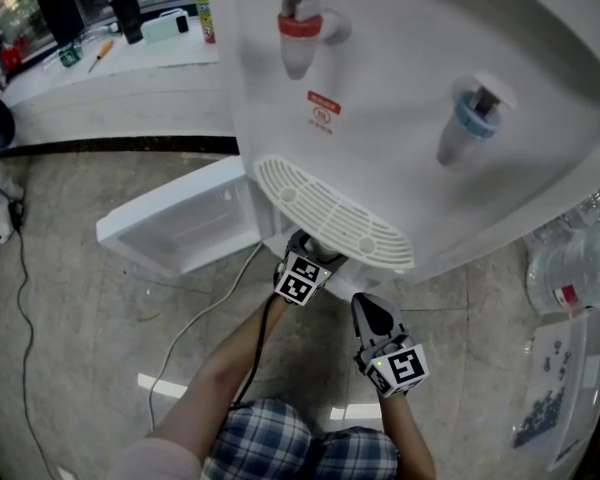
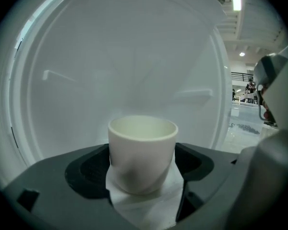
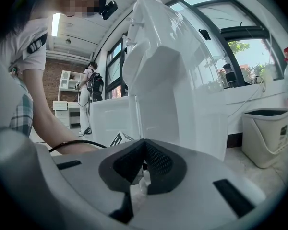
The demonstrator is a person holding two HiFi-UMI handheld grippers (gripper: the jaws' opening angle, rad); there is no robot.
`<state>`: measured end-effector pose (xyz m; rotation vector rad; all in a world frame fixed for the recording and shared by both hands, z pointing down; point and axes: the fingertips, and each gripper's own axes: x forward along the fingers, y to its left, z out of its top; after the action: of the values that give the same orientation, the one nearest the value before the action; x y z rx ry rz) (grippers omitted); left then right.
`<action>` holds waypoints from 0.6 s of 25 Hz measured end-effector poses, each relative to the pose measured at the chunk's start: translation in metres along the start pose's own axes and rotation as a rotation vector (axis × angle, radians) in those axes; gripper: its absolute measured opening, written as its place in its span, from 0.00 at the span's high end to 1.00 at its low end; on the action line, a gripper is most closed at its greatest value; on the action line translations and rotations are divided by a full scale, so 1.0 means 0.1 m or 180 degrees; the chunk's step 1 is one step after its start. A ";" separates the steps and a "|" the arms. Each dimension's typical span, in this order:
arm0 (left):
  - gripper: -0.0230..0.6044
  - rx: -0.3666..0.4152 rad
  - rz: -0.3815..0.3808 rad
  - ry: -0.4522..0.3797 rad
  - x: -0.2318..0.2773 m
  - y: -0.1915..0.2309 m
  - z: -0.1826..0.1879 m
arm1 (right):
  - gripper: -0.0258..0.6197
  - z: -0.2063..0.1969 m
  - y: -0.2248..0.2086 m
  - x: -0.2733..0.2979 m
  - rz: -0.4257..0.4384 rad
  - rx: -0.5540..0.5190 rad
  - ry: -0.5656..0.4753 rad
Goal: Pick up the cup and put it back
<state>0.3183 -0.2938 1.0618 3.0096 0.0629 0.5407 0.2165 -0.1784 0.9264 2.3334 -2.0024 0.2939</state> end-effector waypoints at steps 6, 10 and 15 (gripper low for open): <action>0.31 0.0070 -0.0026 0.0063 0.01 0.00 0.00 | 0.93 0.00 0.02 -0.01 0.0014 0.0096 -0.0054; 0.31 0.0125 -0.0077 0.0052 -0.03 -0.01 -0.02 | 0.93 -0.05 0.00 -0.02 -0.0029 0.0089 0.0008; 0.31 0.0116 -0.0087 0.0022 -0.13 -0.01 0.00 | 0.93 -0.09 -0.02 -0.05 -0.0071 0.0078 0.0073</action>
<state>0.3065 -0.2939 1.0574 3.0373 0.1154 0.5533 0.2169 -0.1719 0.9346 2.3539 -1.9725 0.3441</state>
